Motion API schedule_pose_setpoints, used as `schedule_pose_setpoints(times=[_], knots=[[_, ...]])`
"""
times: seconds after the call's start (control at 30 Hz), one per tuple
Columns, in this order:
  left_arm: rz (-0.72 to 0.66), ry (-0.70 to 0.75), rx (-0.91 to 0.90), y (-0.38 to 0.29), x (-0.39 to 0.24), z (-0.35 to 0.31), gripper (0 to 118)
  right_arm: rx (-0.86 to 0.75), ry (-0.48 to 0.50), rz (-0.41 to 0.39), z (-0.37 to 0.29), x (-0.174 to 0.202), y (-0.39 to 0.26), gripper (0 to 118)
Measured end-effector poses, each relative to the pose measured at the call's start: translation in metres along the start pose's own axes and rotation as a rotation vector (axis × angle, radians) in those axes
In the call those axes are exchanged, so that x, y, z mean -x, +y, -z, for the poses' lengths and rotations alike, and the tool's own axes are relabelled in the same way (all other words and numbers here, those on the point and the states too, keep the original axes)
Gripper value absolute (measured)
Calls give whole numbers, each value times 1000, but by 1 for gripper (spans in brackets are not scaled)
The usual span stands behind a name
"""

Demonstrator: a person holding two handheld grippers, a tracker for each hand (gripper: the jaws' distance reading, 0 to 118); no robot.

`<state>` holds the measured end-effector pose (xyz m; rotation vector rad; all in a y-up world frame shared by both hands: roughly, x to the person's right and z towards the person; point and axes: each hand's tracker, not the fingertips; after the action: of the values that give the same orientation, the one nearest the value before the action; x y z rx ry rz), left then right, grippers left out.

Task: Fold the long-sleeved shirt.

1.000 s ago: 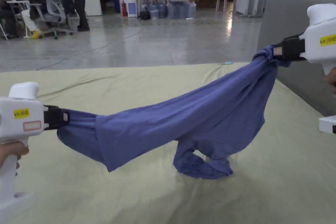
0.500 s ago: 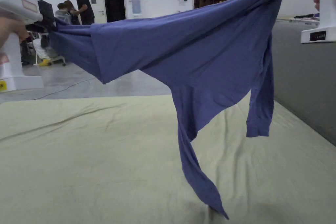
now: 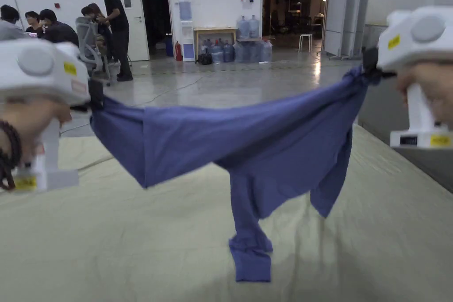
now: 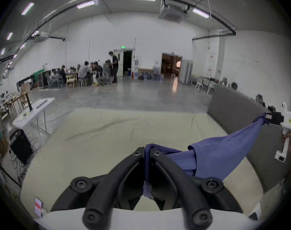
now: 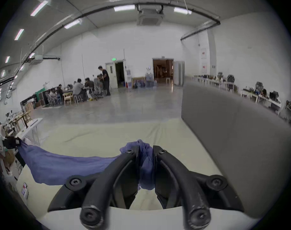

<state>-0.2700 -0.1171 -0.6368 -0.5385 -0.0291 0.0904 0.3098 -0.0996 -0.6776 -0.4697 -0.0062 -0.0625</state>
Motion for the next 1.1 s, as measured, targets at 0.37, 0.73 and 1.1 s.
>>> schedule_pose_setpoints(times=[0.37, 0.73, 1.1], knots=[[-29, -65, 186, -158, 14, 21, 0, 162, 87, -9, 8, -24, -150, 11], [18, -162, 444, -343, 28, -87, 0, 418, 214, -84, -141, -65, -351, 11], [-99, -159, 566, -455, 56, -91, 1, 618, 147, 3, -142, -94, -473, 39]])
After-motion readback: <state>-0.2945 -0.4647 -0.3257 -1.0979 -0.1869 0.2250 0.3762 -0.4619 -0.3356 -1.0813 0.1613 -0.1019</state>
